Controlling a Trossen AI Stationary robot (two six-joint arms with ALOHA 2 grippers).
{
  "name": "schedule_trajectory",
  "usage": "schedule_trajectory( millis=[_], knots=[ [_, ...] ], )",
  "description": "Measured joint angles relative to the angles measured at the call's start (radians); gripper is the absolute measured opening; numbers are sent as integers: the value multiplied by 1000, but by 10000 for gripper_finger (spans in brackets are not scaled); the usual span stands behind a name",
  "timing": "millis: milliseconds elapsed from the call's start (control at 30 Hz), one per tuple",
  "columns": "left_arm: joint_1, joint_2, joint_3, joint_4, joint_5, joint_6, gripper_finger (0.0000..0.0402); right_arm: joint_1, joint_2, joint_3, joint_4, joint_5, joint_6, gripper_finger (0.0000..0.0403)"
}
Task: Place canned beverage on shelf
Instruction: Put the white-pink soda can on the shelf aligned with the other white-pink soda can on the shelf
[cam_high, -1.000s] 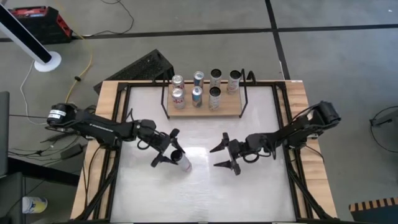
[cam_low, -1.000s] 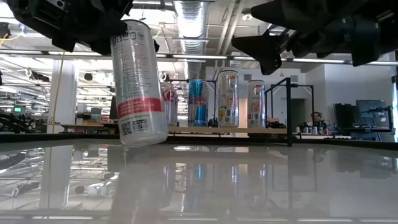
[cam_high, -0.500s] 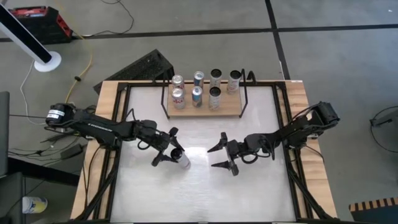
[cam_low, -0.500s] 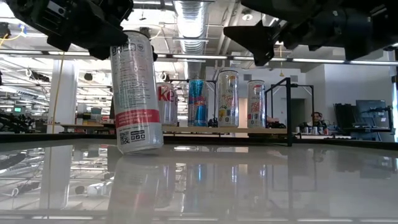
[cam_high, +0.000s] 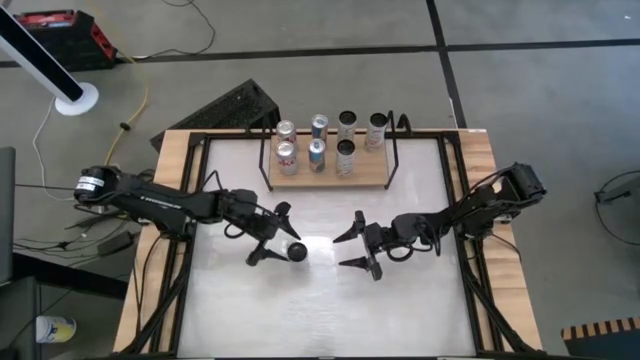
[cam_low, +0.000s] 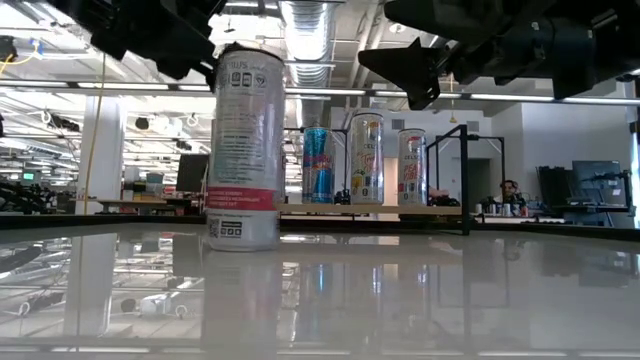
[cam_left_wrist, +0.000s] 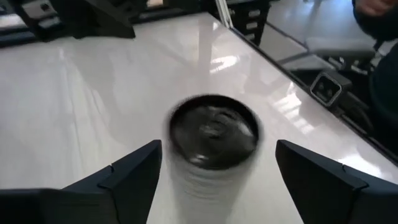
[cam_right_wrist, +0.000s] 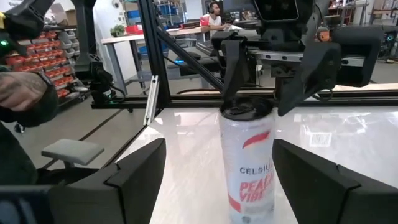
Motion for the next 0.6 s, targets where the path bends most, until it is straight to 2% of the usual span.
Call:
schedule_trajectory(
  millis=[300,600],
  knots=[
    [-2,0,122,-244,-27,49,302,-5,0,39,-43,0,-24,317],
    [-2,0,164,-432,-81,23,299,-16,0,270,-493,0,-98,317]
  ],
)
